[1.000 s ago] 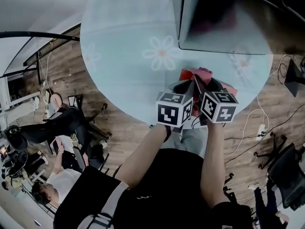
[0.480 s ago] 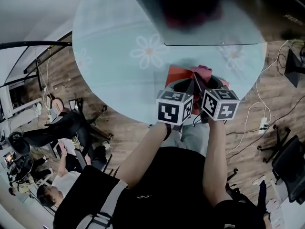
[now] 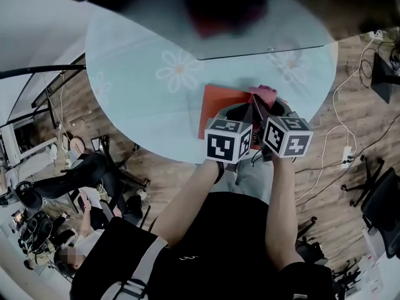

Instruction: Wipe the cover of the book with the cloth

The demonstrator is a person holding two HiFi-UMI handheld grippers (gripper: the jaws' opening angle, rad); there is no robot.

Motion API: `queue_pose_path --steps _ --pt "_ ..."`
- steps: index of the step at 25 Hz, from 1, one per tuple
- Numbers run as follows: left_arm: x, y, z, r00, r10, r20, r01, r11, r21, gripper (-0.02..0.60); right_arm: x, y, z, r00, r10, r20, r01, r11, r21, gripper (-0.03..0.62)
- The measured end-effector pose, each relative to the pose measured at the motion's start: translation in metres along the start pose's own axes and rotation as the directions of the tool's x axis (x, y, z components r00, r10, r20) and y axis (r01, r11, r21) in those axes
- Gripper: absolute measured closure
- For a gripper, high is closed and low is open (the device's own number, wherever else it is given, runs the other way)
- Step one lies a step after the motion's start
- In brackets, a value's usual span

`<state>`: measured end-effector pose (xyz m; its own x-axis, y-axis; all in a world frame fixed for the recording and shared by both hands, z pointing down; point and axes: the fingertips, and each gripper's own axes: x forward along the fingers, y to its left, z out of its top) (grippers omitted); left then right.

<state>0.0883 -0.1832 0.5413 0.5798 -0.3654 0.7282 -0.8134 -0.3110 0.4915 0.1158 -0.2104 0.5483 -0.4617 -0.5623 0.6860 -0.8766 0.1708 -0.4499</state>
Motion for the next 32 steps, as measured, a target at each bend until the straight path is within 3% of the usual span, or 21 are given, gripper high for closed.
queue_pose_path --steps 21,28,32 --pt "0.030 -0.069 -0.014 0.999 -0.045 -0.023 0.046 0.998 0.050 0.568 -0.056 -0.060 -0.010 0.996 -0.081 0.031 0.080 0.995 0.054 0.499" --pt "0.025 -0.086 -0.012 0.997 -0.072 0.004 0.071 0.996 0.047 0.568 -0.073 -0.061 0.002 0.994 -0.088 0.067 0.085 0.996 0.036 0.499" --pt "0.016 -0.073 -0.015 0.998 -0.067 0.013 0.067 0.997 0.033 0.568 -0.068 -0.042 0.003 0.995 -0.069 0.078 0.068 0.998 0.017 0.499"
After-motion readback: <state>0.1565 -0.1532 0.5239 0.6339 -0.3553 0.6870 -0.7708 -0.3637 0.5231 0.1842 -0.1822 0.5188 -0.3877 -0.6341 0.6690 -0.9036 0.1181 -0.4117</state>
